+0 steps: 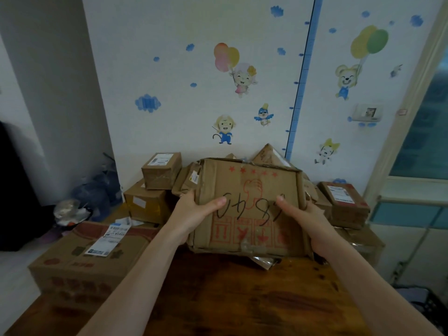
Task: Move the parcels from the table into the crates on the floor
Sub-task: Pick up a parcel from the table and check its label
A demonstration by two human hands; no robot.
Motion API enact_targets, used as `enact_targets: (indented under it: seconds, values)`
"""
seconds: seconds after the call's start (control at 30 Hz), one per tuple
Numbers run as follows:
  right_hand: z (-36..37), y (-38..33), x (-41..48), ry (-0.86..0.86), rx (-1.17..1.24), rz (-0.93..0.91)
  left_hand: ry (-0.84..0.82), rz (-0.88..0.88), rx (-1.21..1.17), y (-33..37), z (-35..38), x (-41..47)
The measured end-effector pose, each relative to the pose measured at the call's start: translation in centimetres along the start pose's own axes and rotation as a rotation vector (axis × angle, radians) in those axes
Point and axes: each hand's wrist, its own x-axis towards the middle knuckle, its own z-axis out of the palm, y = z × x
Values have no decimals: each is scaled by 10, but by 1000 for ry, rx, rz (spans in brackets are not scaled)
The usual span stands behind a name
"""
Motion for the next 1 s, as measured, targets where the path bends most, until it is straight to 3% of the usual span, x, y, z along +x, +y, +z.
enact_targets:
  seconds: [0.17, 0.33, 0.57, 0.7, 0.9, 1.0]
  values:
    - [3, 17, 1, 100, -122, -129, 9, 10, 23, -10, 3, -2]
    - [-1, 15, -4, 65, -112, -157, 25, 36, -32, -6, 2, -5]
    - [5, 18, -9, 90, -151, -214, 116, 175, 121, -11, 7, -7]
    - [0, 9, -10, 31, -111, -157, 112, 184, 58, -9, 6, -12]
    - [6, 23, -15, 56, -212, -175, 158, 311, 201, -10, 0, -14]
    - [3, 10, -18, 56, -23, -39, 132, 386, 204, -2, -7, -17]
